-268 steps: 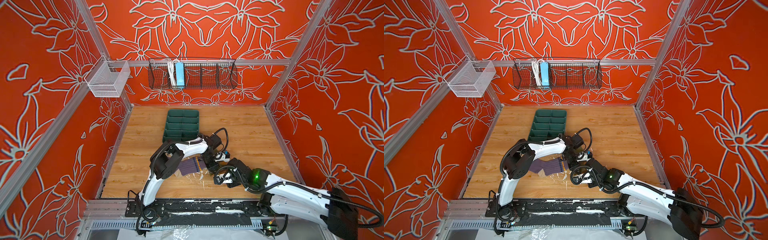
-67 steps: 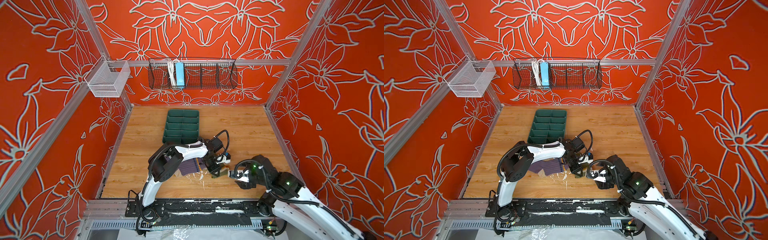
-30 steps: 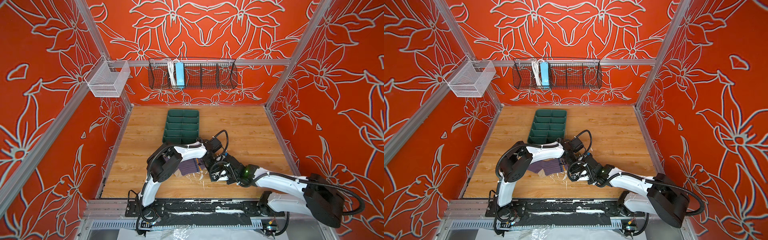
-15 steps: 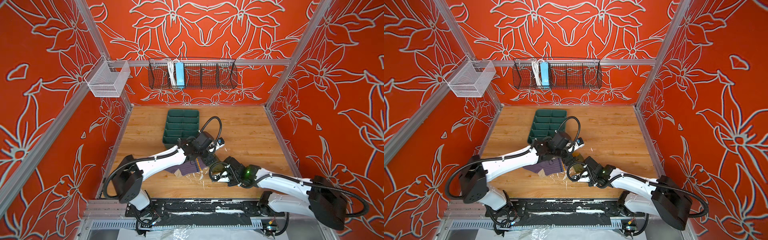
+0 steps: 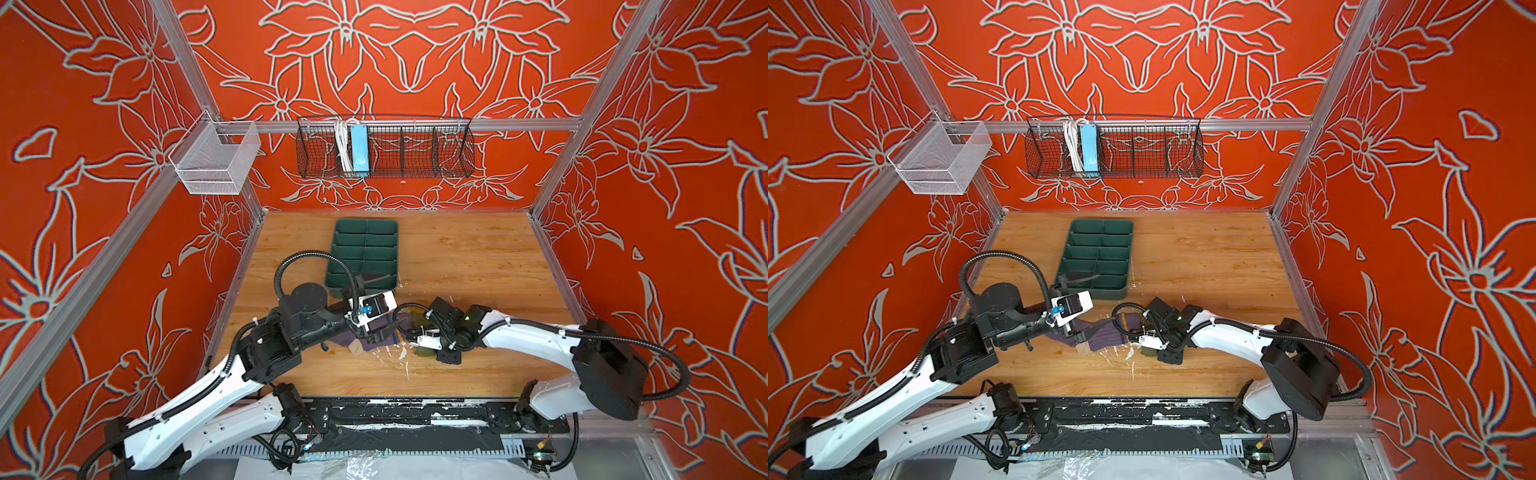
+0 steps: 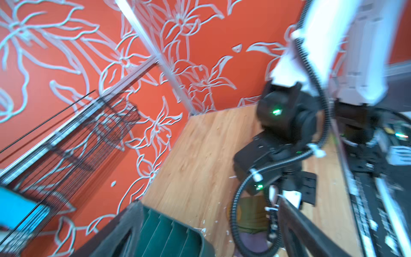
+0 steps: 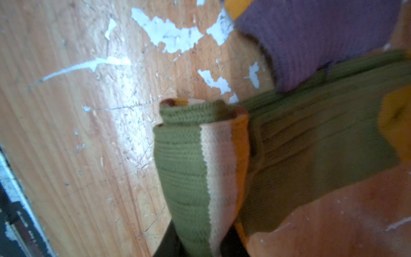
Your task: Roll the socks
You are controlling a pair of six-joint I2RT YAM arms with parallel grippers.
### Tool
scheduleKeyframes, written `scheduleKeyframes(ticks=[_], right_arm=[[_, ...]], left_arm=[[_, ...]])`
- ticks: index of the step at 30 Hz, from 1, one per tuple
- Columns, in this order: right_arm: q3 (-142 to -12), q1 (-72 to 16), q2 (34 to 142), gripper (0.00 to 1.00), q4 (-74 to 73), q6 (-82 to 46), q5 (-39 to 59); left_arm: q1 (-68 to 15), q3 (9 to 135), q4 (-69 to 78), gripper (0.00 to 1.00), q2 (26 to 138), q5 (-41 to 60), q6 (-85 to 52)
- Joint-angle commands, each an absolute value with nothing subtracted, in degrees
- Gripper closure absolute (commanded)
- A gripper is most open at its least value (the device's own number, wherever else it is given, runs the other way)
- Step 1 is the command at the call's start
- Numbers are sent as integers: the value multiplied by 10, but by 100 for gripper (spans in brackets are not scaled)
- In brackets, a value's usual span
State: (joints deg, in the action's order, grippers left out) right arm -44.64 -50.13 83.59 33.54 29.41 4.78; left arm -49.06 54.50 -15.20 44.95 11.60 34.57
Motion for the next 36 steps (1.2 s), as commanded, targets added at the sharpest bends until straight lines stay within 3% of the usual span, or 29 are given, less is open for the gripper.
scheduleKeyframes(ticks=[1, 5, 11, 17, 26, 36], right_arm=[[-447, -507, 852, 100, 377, 272, 62], [-450, -512, 867, 100, 383, 275, 61], [-463, -520, 898, 100, 393, 278, 87], [-480, -523, 934, 100, 422, 302, 93], [-455, -523, 896, 100, 410, 300, 93], [-464, -523, 913, 100, 401, 297, 99]], left_arm=[[-490, 552, -272, 7, 469, 203, 388], [-511, 519, -301, 8, 463, 199, 438], [-595, 436, -248, 8, 471, 32, 526], [-670, 335, -128, 9, 555, -105, 621], [-716, 363, -63, 12, 680, -146, 506], [-742, 354, 36, 15, 798, -219, 498]])
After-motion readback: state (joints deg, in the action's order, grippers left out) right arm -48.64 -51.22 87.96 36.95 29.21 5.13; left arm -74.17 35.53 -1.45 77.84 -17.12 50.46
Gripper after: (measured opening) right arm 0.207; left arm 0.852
